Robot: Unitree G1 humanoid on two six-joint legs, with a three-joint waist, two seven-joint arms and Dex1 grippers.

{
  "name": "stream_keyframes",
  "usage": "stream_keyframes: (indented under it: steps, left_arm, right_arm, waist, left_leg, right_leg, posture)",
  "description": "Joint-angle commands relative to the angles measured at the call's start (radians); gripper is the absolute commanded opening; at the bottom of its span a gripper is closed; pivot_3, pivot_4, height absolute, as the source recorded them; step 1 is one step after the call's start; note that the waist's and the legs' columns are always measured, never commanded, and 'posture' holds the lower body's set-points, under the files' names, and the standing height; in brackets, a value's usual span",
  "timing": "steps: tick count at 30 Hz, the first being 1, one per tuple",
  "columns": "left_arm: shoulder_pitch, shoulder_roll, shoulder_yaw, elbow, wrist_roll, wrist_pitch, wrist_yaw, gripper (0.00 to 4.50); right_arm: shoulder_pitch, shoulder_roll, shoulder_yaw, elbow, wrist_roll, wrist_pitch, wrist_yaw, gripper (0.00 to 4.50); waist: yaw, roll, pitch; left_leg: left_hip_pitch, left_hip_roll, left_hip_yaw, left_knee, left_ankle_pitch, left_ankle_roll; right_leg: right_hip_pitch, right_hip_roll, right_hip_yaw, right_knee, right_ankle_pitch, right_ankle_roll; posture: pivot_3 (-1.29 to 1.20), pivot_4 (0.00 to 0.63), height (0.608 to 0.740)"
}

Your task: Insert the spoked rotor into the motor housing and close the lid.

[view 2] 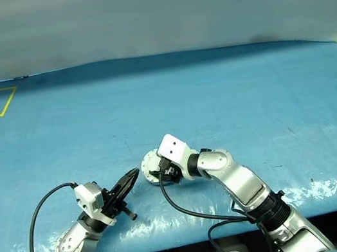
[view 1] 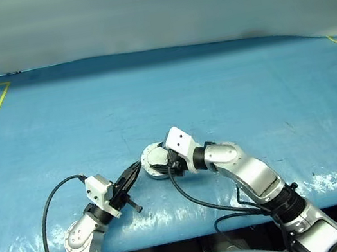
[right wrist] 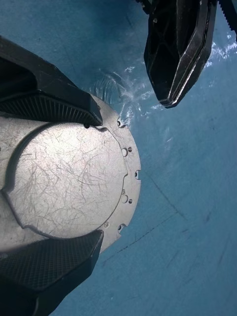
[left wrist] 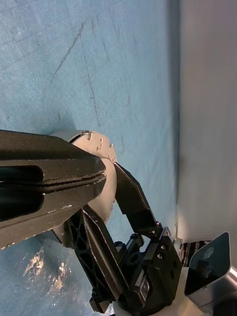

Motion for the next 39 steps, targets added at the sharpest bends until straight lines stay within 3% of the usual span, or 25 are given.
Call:
stream_keyframes:
  steps: [1,9,18,23,27,32,39]
  left_arm:
    - [-0.007,0.003,-0.001,-0.008,-0.008,-0.005,0.005,0.00]
    - [-0.012,0.006,-0.003,-0.004,-0.008,-0.005,0.003,0.00]
    - [-0.024,0.008,0.009,-0.007,0.001,0.055,0.059,0.00]
    - [-0.089,0.027,0.029,-0.081,-0.037,0.410,0.242,0.00]
    - [-0.194,0.045,0.094,-0.144,-0.224,0.739,0.319,0.00]
    - [-0.304,0.035,0.150,-0.116,-0.327,0.826,0.311,0.00]
    - [-0.395,0.115,0.081,-0.054,-0.321,0.934,0.212,0.00]
  right_arm:
    - [0.005,0.007,0.014,0.030,-0.027,0.032,-0.023,3.02]
    - [-0.005,0.031,0.011,0.042,-0.049,0.107,-0.067,3.02]
    - [-0.002,0.007,0.035,0.053,-0.074,0.062,-0.055,3.02]
    - [0.000,0.010,0.025,0.050,-0.069,0.068,-0.058,3.02]
    - [0.004,0.009,0.024,0.049,-0.069,0.071,-0.060,3.02]
    - [0.008,0.010,0.024,0.046,-0.069,0.075,-0.060,3.02]
    - [0.006,0.014,0.029,0.047,-0.069,0.083,-0.061,3.02]
  waist:
    - [0.000,0.000,0.000]
    - [-0.001,0.000,0.000]
    - [-0.001,0.001,0.000]
    - [-0.001,0.001,0.000]
    - [-0.001,0.001,0.000]
    - [-0.002,0.001,0.000]
    - [-0.002,0.001,0.000]
  left_leg:
    - [0.000,0.000,0.000,0.000,0.000,0.000]
    - [0.002,0.002,0.001,0.000,0.000,0.000]
    - [0.002,0.002,0.001,0.000,0.000,0.000]
    - [0.002,0.002,0.001,0.000,0.000,0.000]
    - [0.002,0.002,0.000,0.000,0.000,0.000]
    - [0.002,0.002,0.000,0.000,0.000,-0.001]
    - [0.002,0.001,0.000,0.000,0.001,-0.001]
  right_leg:
    - [0.000,0.000,0.000,0.000,0.000,0.000]
    - [-0.001,0.001,-0.001,0.000,0.001,-0.002]
    - [-0.001,-0.006,-0.002,-0.001,0.001,-0.002]
    - [-0.001,-0.005,-0.003,-0.001,0.000,-0.001]
    - [0.000,-0.001,-0.003,-0.001,-0.001,0.002]
    - [0.001,0.001,-0.001,-0.001,0.002,-0.001]
    - [0.003,0.002,0.000,-0.001,0.002,-0.001]
  posture:
    - [0.00,0.150,0.740]
    - [0.00,0.150,0.740]
    - [0.00,0.150,0.740]
    - [0.00,0.150,0.740]
    - [0.00,0.150,0.740]
    - [0.00,0.150,0.740]
    - [0.00,0.150,0.740]
